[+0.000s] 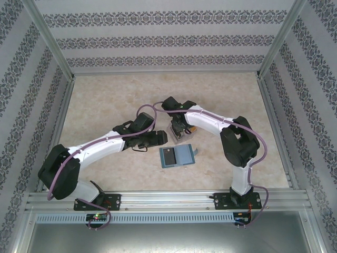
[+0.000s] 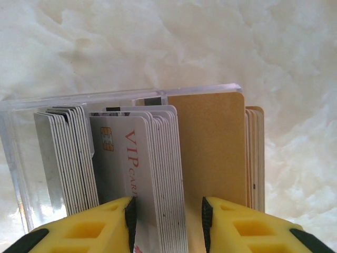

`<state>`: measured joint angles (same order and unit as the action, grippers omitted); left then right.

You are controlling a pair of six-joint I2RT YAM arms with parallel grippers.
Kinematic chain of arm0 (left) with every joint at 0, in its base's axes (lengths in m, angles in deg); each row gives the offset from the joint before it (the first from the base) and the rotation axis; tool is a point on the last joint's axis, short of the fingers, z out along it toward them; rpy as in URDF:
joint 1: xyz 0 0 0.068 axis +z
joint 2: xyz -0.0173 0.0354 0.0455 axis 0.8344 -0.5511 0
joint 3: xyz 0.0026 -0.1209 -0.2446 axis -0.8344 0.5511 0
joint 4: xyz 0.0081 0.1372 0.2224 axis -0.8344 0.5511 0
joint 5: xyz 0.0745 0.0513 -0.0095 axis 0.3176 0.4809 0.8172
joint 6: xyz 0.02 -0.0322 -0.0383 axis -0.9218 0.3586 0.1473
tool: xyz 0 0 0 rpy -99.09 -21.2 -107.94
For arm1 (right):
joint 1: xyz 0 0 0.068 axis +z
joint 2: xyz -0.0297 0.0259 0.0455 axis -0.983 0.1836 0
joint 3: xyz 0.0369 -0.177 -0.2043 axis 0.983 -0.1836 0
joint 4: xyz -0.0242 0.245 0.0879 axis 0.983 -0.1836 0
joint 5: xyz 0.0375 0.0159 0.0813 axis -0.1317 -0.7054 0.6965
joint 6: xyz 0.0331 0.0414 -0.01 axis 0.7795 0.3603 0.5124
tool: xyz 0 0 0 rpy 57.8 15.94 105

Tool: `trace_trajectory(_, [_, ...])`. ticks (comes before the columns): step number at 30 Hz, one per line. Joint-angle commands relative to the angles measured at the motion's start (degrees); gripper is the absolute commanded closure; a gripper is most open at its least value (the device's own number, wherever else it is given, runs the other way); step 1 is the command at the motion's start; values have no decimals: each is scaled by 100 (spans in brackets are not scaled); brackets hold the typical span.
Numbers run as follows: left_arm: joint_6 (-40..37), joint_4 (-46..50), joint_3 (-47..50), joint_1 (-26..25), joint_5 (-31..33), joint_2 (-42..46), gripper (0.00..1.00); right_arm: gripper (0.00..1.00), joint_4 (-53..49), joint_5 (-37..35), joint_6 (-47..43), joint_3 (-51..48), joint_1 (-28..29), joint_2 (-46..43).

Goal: Put the credit cards into the card holder
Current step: Pick up the credit card from the storage box.

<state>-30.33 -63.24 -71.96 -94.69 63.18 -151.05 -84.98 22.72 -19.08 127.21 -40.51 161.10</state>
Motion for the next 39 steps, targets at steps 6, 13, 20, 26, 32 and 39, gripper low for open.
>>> trace_trajectory(6, [114,-175,41,69,-20,90,17,65,-184,-542,-99,25,-47,-87])
trace_trajectory(13, [121,-148,1,69,-51,23,17,71,-147,-544,-161,12,-82,-149])
trace_trajectory(20, [114,-148,6,70,-60,-29,17,78,-118,-501,-159,-35,-113,-203])
trace_trajectory(26, [117,-168,-11,70,-111,-87,17,84,-102,-505,-170,-45,-135,-265])
trace_trajectory(32, [110,-168,-24,69,-126,-117,17,91,-100,-445,-162,-54,-133,-361])
trace_trajectory(39, [107,-160,-11,70,-140,-114,17,93,-135,-372,-135,-48,-134,-489])
